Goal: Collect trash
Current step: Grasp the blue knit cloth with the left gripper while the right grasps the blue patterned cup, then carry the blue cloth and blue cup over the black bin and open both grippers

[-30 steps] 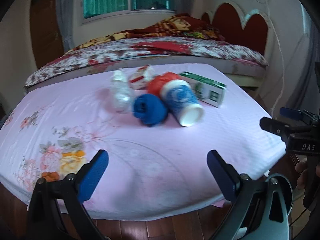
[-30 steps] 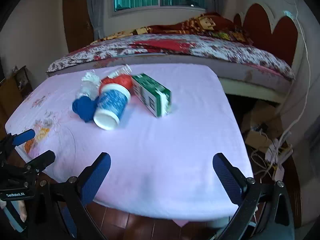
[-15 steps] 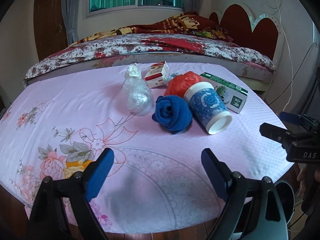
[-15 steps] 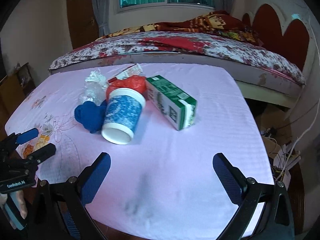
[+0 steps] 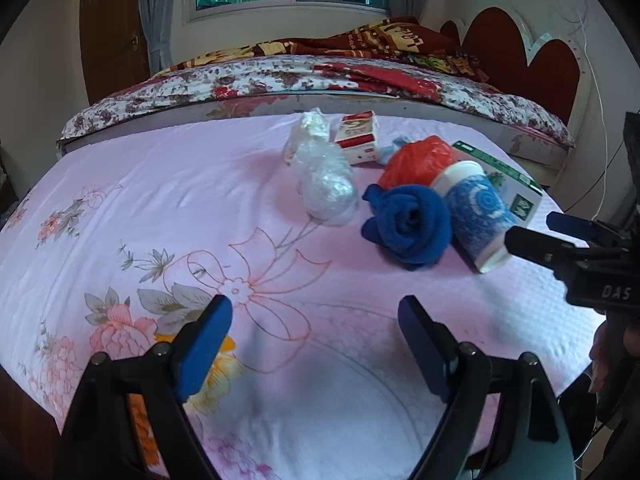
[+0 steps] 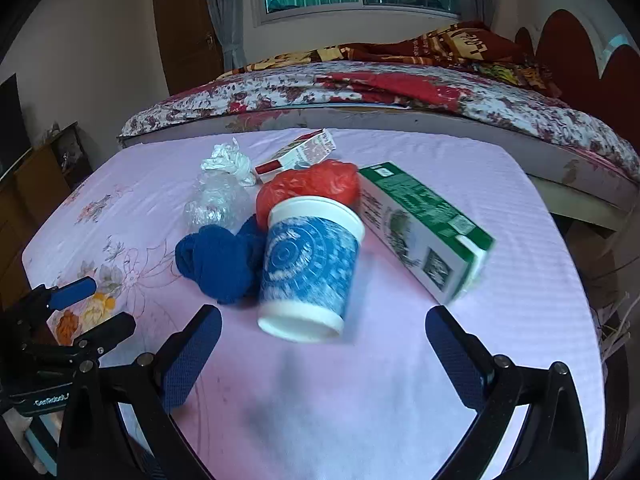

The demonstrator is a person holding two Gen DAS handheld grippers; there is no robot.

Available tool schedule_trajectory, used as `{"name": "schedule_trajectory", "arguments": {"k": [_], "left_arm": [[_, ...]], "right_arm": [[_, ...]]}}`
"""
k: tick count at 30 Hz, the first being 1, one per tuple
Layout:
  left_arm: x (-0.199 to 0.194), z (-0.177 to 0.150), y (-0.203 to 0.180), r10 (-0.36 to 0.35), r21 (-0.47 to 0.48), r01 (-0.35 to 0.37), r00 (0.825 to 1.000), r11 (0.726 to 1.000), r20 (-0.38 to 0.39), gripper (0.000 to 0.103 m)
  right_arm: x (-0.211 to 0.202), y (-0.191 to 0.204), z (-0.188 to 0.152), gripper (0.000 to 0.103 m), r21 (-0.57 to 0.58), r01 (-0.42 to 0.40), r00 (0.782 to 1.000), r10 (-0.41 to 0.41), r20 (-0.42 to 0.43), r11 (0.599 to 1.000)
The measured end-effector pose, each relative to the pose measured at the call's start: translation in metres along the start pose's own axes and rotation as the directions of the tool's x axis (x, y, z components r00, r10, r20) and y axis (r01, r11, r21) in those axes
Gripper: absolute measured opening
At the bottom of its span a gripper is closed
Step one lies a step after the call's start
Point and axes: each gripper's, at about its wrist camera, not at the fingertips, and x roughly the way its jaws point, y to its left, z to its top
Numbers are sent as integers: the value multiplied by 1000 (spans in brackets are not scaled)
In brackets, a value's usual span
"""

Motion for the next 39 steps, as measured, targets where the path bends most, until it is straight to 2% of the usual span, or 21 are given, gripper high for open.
{"name": "schedule_trajectory", "arguments": {"k": [3, 5, 6, 8, 9, 14, 18, 23, 25, 27, 30, 39], "left_arm": [[5, 3, 2, 0, 3, 0, 1000, 1000, -4, 86], [10, 5, 2, -6, 6, 6, 1000, 1000, -10, 86], [13, 7, 0, -11, 9, 11, 1000, 1000, -14, 86], [15, 9, -4, -20, 15, 20, 1000, 1000, -14, 86], [17, 11, -7, -29, 18, 29, 1000, 999, -12, 86], [28, 21, -28, -85, 32, 85, 996, 996, -3, 86], [41, 33, -48, -121, 44, 121, 993, 992, -11, 81], [64, 43, -65, -142, 55, 145, 988, 988, -63, 77], [73, 45, -67, -143, 53, 148, 986, 988, -88, 68], [77, 45, -67, -155, 40, 160, 982, 986, -107, 48], [63, 41, -62, -191, 7, 192, 979, 981, -69, 36], [1, 22, -65, -209, 25, 208, 977, 978, 37, 35]], "right_arm": [[21, 1, 3, 102, 11, 17, 999, -16, -30, 1000], [31, 0, 4, 98, 21, 12, 999, -11, -45, 1000], [36, -2, 4, 93, 29, 8, 999, -6, -53, 1000], [45, -6, 3, 64, 47, -22, 997, 25, -74, 999], [42, -8, 3, 60, 53, -27, 997, 30, -69, 998], [15, -16, 5, 60, 26, -29, 999, 29, -17, 999], [-8, -25, 7, 60, 26, -17, 999, 16, 29, 1000], [-27, -39, 3, 60, 17, 28, 998, -29, 58, 999], [-31, -44, 1, 60, 20, 35, 997, -36, 61, 999], [-35, -48, -1, 60, 23, 40, 997, -41, 63, 999], [-44, -53, -4, 60, 25, 48, 996, -50, 68, 999], [-84, -64, -13, 60, 39, 82, 991, -85, 99, 996]]}}
